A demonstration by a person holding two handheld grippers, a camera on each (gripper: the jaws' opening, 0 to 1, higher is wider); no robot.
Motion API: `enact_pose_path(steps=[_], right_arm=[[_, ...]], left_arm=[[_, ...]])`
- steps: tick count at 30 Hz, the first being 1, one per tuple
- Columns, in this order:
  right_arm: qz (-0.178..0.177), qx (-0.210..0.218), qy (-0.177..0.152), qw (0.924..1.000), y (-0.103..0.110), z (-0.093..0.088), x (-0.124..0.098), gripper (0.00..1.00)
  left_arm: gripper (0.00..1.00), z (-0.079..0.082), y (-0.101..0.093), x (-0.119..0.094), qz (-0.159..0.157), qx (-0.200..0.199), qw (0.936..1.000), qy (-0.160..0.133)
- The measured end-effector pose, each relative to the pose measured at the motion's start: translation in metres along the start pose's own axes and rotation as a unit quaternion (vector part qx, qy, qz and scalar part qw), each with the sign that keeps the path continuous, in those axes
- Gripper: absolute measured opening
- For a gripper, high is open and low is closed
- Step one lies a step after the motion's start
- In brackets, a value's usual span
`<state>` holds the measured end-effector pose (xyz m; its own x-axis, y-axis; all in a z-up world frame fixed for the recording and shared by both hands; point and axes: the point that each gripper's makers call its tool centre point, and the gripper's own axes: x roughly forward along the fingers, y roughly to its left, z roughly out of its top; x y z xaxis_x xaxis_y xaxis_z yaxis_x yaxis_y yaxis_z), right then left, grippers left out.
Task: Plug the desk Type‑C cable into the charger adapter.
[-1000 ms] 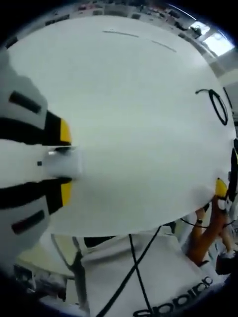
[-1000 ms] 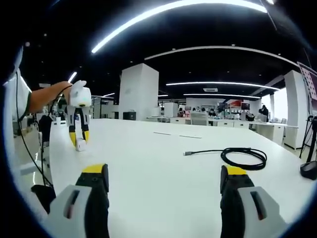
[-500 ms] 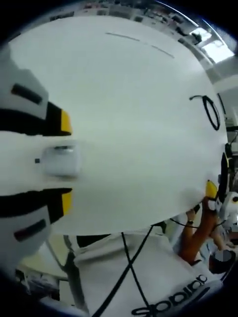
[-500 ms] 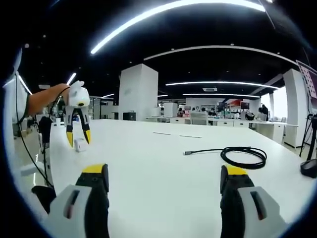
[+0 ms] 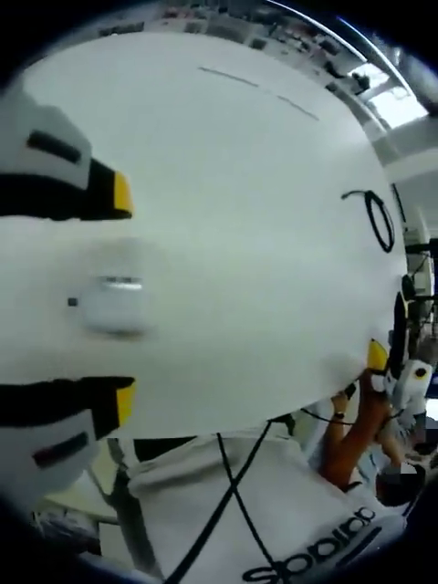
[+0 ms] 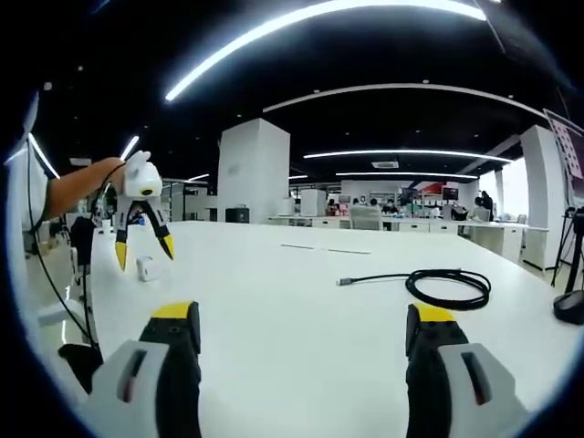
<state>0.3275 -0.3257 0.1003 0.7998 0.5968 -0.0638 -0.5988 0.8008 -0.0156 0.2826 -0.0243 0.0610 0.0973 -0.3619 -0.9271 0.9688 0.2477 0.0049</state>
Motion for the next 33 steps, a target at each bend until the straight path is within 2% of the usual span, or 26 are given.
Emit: enact_pose_path(steps=[5,8,9,13,15,16,22,27,30,33], right_arm=[[0.000,0.002,0.000,1.0000,0.000,0.000,0.000,0.95],[-0.001,0.003,-0.001,1.0000,-0.001,0.000,0.000,0.95],[-0.001,0.003,-0.001,1.0000,-0.001,0.000,0.000,0.95],[-0.001,0.004,-0.002,1.0000,-0.001,0.000,-0.001,0.95],[-0.002,0.005,-0.002,1.0000,-0.001,0.000,-0.001,0.95],[-0.001,0.005,-0.002,1.0000,-0.001,0.000,-0.001,0.95],[-0.002,0.006,-0.002,1.0000,-0.001,0.000,-0.001,0.95],[-0.001,0.007,-0.003,1.0000,-0.001,0.001,-0.001,0.95],[0.000,0.007,-0.003,1.0000,-0.001,0.001,-0.002,0.95],[0.000,0.008,-0.004,1.0000,-0.001,0.002,-0.002,0.95]], left_arm=[[0.79,0.002,-0.005,0.001,-0.003,0.002,1.0000,-0.003],[0.88,0.002,-0.005,0.001,-0.003,0.003,1.0000,-0.004],[0.93,0.001,-0.005,0.002,-0.001,0.003,1.0000,-0.003],[0.99,0.002,-0.001,0.001,0.004,0.002,1.0000,-0.006],[1.00,0.001,-0.001,0.000,0.005,-0.002,1.0000,-0.006],[1.00,0.004,-0.008,0.002,0.005,0.001,1.0000,-0.006],[1.00,0.000,-0.010,0.003,-0.006,-0.003,1.0000,-0.004],[1.00,0.001,-0.009,0.000,-0.001,-0.007,0.9999,-0.011],[1.00,0.004,-0.007,0.000,0.004,-0.011,0.9995,-0.029],[0.99,0.014,-0.004,-0.001,0.014,-0.022,0.9970,-0.073]])
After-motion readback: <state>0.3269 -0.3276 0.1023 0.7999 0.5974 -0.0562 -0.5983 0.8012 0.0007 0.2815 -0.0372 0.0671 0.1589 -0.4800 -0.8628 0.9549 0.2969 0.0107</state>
